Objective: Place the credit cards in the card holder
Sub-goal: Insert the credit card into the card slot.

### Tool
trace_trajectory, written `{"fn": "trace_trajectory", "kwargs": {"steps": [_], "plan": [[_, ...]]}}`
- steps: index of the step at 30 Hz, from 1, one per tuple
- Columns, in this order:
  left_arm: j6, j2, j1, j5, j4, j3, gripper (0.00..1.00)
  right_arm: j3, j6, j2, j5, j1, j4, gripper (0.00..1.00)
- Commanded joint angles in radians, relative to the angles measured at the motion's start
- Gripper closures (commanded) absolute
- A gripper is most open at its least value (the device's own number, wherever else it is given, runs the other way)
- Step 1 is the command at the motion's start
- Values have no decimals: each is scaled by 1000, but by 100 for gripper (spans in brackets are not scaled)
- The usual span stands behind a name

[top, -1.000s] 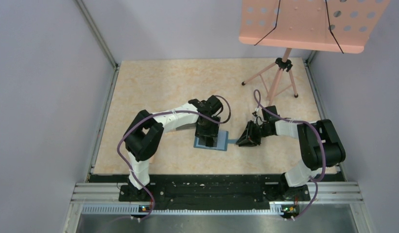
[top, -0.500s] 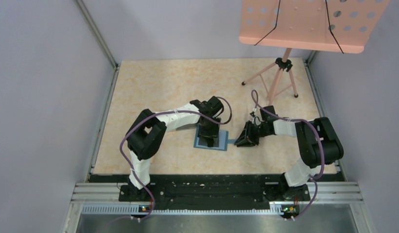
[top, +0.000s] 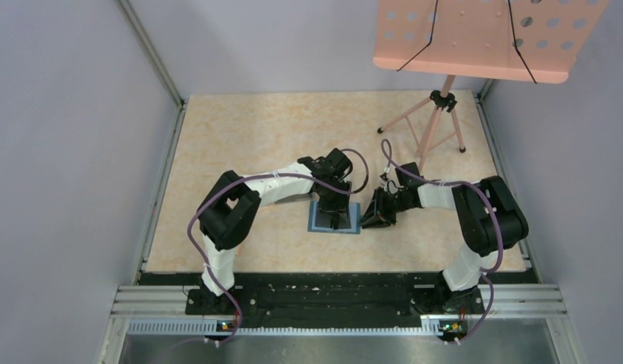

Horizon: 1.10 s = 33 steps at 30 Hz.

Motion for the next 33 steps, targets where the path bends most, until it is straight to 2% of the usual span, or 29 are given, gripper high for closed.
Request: {"fn": "trace_trajectory", "kwargs": {"steps": [1, 8, 14, 33], "plan": [[1, 4, -7, 2, 29, 33, 56, 32, 2, 23, 48, 21, 21, 75], [-13, -98, 15, -136, 18, -19, 44, 27, -6, 29, 54, 20, 15, 75], [-10, -81, 74, -72, 41, -55, 45, 32, -11, 38, 60, 21, 9, 75], [0, 47, 56, 129, 146, 22, 51, 87, -41, 75, 62, 20, -43, 75]]}}
